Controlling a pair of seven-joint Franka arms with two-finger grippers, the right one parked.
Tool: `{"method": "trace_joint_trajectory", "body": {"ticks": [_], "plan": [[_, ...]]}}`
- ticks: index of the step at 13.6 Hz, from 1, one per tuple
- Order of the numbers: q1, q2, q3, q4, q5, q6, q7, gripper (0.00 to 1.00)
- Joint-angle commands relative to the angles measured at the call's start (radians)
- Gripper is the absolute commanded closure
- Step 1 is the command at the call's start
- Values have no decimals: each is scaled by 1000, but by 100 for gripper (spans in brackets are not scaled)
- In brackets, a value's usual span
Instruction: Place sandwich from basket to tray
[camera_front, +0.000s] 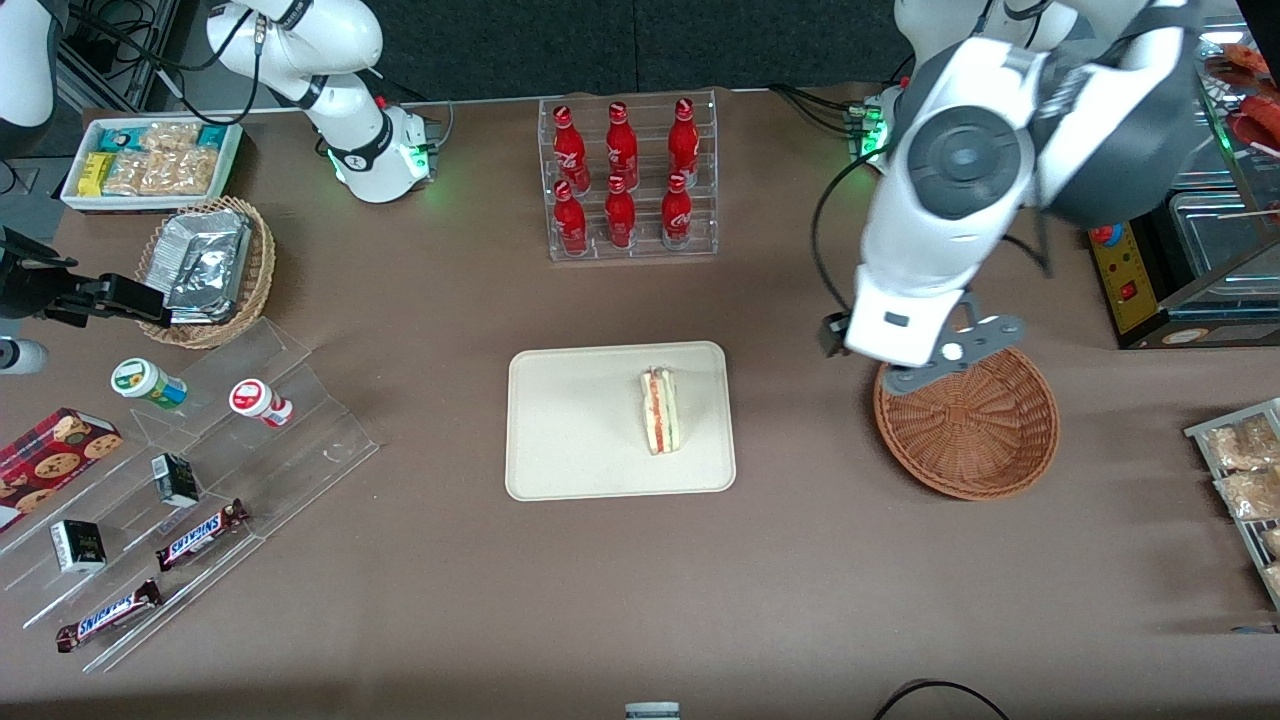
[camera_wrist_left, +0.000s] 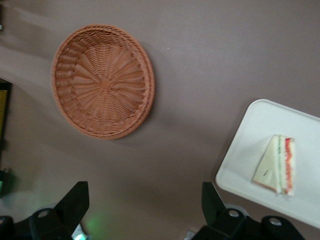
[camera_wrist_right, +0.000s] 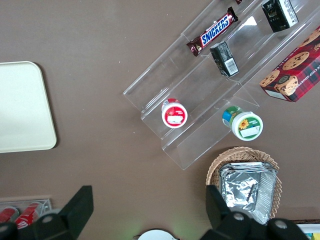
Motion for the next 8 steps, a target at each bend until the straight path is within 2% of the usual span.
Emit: {"method": "trace_joint_trajectory", "body": {"ticks": [1, 6, 8], "plan": [[65, -91, -7, -68, -24, -25, 137, 1], [197, -220, 17, -108, -87, -125, 437, 1], [195, -249, 101, -113, -131, -154, 554, 1]]}}
